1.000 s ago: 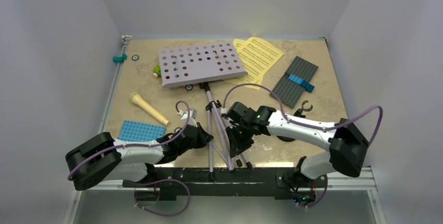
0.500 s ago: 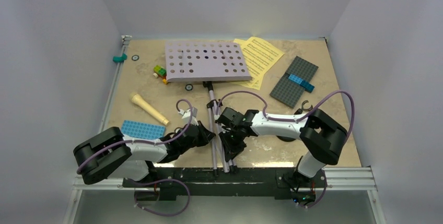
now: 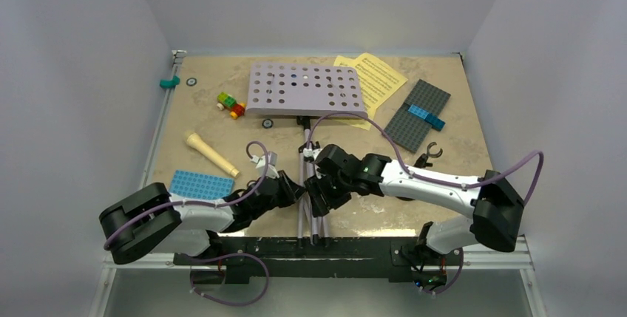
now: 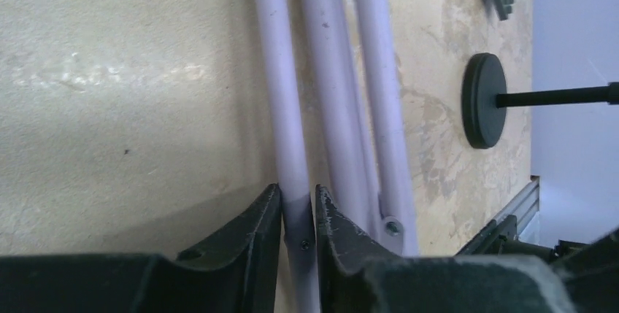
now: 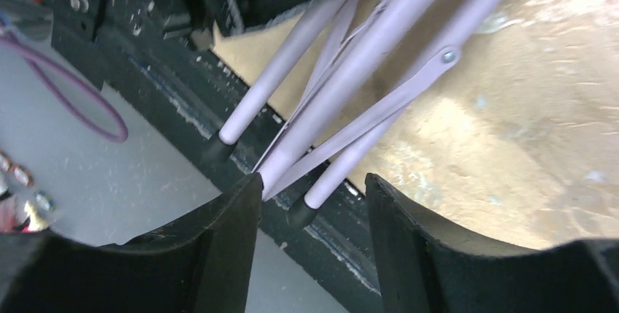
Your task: Pack up the instrument practice props
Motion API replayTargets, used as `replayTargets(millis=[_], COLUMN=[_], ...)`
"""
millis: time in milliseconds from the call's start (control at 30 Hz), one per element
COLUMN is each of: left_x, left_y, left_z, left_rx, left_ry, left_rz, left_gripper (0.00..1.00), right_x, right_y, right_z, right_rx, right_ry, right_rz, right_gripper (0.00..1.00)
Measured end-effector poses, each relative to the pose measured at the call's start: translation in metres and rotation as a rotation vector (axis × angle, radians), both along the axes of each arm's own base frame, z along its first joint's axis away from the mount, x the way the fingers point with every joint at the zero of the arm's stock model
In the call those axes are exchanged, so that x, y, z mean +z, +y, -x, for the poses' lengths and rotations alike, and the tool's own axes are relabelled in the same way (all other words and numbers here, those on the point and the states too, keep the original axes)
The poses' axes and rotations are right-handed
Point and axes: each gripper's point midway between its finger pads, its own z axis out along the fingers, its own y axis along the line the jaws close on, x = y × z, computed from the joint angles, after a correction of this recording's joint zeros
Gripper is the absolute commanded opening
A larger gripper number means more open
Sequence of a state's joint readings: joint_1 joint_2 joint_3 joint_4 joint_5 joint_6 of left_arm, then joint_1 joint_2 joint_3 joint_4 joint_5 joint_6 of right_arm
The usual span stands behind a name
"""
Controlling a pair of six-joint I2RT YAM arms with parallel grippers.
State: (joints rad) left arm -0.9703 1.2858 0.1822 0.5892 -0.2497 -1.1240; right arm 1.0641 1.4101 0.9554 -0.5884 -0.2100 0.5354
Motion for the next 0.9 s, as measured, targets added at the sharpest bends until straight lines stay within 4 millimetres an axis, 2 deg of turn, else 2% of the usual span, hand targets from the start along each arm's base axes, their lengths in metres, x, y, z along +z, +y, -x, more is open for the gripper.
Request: replayTargets(millis=[100,167,200,233,267,333,567,633,767,867,900], left_x=[0.011,0.029,0.037,0.047,0.054,0.066,0.063,0.059,0.035,0.025,0.025], left_y=[-0.003,-0.008,-0.009,-0.011,-0.012,-0.01,0.018,0.028,0.051,0.058,0.059], left_z=[0.0,-0.001,-0.002,-0.002,-0.003,-0.006,-0.019,-0.028,-0.043,-0.043,-0.043], left_rx=[-0.019,-0.029,-0.029,-0.03,-0.029,-0.015,0.084,0.118,0.175,0.188,0.192], left_ry=[-0.032,-0.067,-0.078,-0.092,-0.103,-0.121,-0.093,-0.077,0.011,0.069,0.074], left_rz=[0.016,0.06,0.075,0.091,0.101,0.096,-0.021,-0.08,-0.23,-0.298,-0.3], left_gripper=[0.61,0.75,0.81,0.96,0.99,1.0,1.0,1.0,0.99,0.98,0.98], right_x=[0.009,0.009,0.008,0.006,0.004,0.0,-0.008,-0.019,-0.048,-0.07,-0.07], right_y=[-0.003,-0.005,-0.006,-0.007,-0.007,-0.006,0.004,0.005,0.002,-0.005,-0.005], right_z=[-0.012,-0.016,-0.017,-0.018,-0.018,-0.018,-0.028,-0.033,-0.046,-0.049,-0.051], right_rx=[-0.043,-0.071,-0.086,-0.096,-0.105,-0.122,-0.202,-0.222,-0.273,-0.306,-0.316], right_ry=[-0.068,-0.082,-0.085,-0.08,-0.074,-0.057,-0.053,-0.054,-0.06,-0.052,-0.054], right_rz=[-0.001,0.009,0.017,0.024,0.029,0.041,0.034,0.066,0.152,0.226,0.23], right_gripper=[0.72,0.82,0.86,0.87,0.88,0.91,0.95,0.96,0.98,0.99,0.99])
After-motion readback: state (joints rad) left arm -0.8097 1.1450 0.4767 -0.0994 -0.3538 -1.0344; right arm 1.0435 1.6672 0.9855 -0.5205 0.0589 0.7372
